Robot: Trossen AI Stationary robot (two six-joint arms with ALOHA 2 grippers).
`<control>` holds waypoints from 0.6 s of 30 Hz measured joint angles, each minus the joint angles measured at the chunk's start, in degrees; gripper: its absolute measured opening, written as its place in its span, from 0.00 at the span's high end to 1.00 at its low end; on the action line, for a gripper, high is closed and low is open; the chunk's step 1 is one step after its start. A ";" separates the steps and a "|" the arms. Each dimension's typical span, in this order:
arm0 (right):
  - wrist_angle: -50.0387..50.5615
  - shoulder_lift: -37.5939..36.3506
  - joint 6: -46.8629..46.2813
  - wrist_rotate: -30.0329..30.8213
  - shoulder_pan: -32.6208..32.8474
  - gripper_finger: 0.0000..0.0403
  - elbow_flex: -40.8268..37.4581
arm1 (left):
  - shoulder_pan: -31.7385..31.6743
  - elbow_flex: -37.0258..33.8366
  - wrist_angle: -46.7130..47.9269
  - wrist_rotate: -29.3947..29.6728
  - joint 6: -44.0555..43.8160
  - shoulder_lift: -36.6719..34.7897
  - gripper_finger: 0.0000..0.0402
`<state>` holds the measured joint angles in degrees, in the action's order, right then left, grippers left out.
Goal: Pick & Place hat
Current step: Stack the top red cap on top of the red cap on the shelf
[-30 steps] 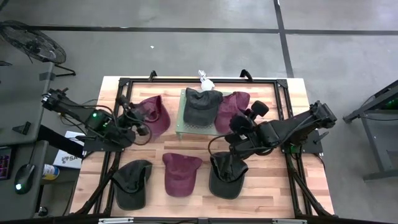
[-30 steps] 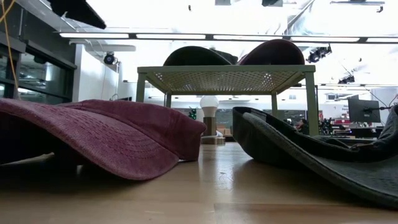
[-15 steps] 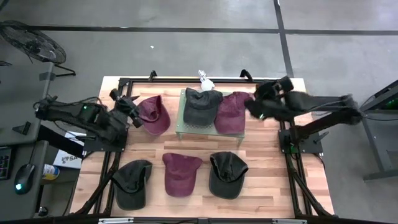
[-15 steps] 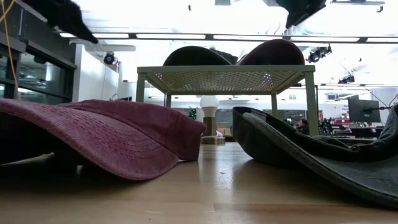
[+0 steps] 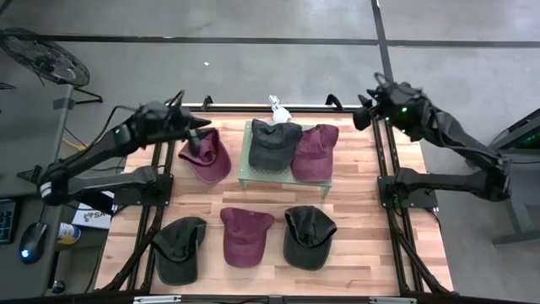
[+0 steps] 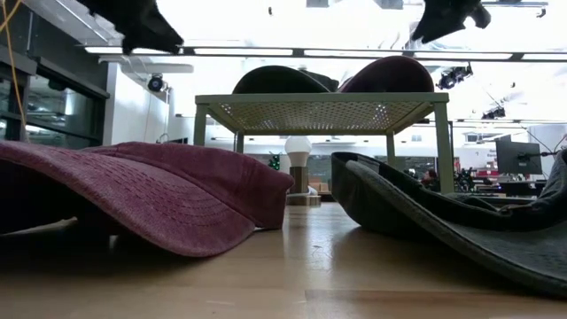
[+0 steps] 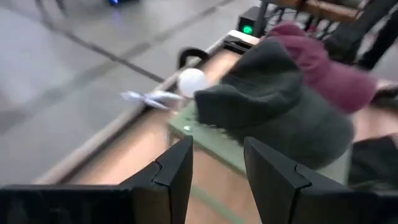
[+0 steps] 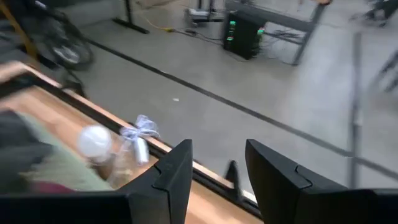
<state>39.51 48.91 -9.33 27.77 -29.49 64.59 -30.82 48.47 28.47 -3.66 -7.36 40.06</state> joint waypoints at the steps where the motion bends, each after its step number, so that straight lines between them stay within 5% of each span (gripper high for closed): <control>1: 0.59 -0.05 -0.60 -2.17 -0.99 0.65 0.98 | -2.67 0.69 0.00 -2.90 -2.11 1.77 0.65; 9: 8.49 0.13 -6.95 -12.14 -4.91 0.66 6.71 | -19.14 6.85 3.89 -13.57 -19.10 16.41 0.65; 18: 17.50 0.28 -7.54 -14.65 -5.01 0.66 5.63 | -21.71 8.24 9.98 -9.15 -23.04 29.22 0.65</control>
<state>57.01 49.19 -16.88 13.11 -34.50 70.23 -52.53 56.71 38.44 -12.82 -30.40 69.28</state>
